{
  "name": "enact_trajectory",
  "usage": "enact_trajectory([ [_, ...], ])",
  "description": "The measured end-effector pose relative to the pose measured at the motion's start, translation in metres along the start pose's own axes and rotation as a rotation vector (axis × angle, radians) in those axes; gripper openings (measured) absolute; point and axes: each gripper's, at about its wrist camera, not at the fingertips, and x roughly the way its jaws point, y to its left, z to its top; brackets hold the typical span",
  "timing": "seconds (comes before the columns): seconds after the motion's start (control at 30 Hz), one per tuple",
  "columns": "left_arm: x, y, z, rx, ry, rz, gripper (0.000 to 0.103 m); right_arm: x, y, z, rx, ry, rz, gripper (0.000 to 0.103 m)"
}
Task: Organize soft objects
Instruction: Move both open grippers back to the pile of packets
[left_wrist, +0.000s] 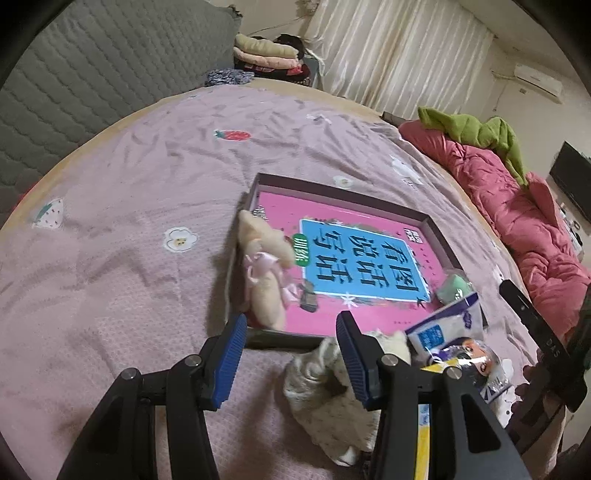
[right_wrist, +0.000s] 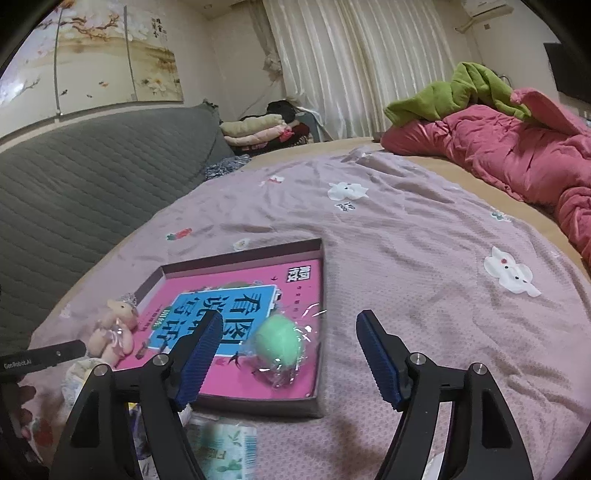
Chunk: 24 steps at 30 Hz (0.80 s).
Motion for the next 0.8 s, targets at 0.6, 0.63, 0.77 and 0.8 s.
enact_trajectory([
  [0.6,-0.029,-0.016,-0.014,0.042,-0.015,-0.033,0.051,-0.021,0.031,-0.014,-0.042,0.01,0.075,0.076],
  [0.63,-0.031,-0.017,-0.015,0.045,-0.014,-0.037,0.051,-0.022,0.033,-0.015,-0.044,0.013,0.08,0.076],
  [0.77,-0.038,-0.022,-0.018,0.06,-0.015,-0.046,0.051,-0.027,0.043,-0.02,-0.054,0.025,0.097,0.076],
  [0.8,-0.039,-0.023,-0.019,0.062,-0.015,-0.046,0.051,-0.027,0.045,-0.021,-0.055,0.028,0.1,0.076],
])
